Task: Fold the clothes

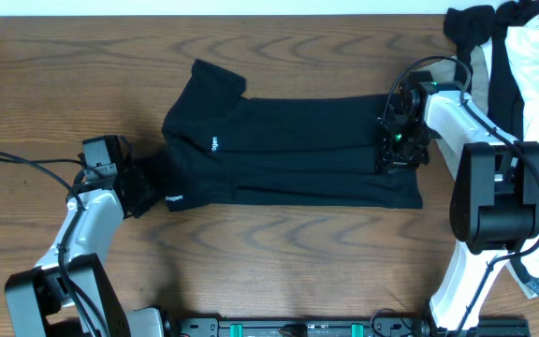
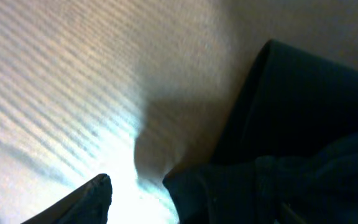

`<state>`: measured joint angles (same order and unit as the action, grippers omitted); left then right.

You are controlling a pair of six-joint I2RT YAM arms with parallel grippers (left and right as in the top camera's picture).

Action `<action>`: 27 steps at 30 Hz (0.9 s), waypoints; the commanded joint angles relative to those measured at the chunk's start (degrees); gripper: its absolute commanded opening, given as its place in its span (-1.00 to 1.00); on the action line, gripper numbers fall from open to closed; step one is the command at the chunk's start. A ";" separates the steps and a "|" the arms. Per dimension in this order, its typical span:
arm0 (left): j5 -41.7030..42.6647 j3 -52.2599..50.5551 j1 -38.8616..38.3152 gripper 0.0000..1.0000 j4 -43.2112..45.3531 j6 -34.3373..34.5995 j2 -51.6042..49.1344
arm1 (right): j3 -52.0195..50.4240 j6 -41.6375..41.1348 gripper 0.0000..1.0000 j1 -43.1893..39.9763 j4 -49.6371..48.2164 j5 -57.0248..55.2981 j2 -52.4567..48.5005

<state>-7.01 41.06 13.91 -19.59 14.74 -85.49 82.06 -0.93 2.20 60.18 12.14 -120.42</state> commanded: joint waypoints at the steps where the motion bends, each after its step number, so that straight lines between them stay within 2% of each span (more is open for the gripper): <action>1: -2.47 0.48 0.92 0.45 -0.57 0.07 2.84 | -2.64 0.76 -0.39 -1.22 0.50 -2.95 -5.07; 3: -2.47 0.52 0.92 0.47 -0.57 0.52 4.48 | -2.64 0.76 -0.39 -1.53 0.70 -2.93 -5.07; 7: -1.36 0.52 0.92 0.63 -0.92 0.52 9.94 | -2.64 0.76 -0.39 -1.53 0.70 -2.93 -5.07; 14: 10.47 0.52 0.90 0.67 -3.93 0.52 19.08 | -2.64 0.76 -0.39 -1.49 0.70 -2.91 -5.07; 19: 16.70 0.50 0.76 0.68 -7.69 0.50 18.88 | -2.64 0.76 -0.39 -1.49 0.63 -2.91 -5.07; 23: 22.56 0.50 -0.46 0.63 -6.45 -0.04 15.63 | -2.64 0.76 -0.39 -1.46 0.61 -2.91 -5.07; 27: 25.40 0.50 -3.67 0.40 -0.94 -2.56 11.06 | -2.64 0.76 -0.40 -1.38 0.68 -2.89 -5.07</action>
<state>13.65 41.06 12.08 -22.20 14.37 -72.12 82.13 -0.78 1.30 60.47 13.72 -120.64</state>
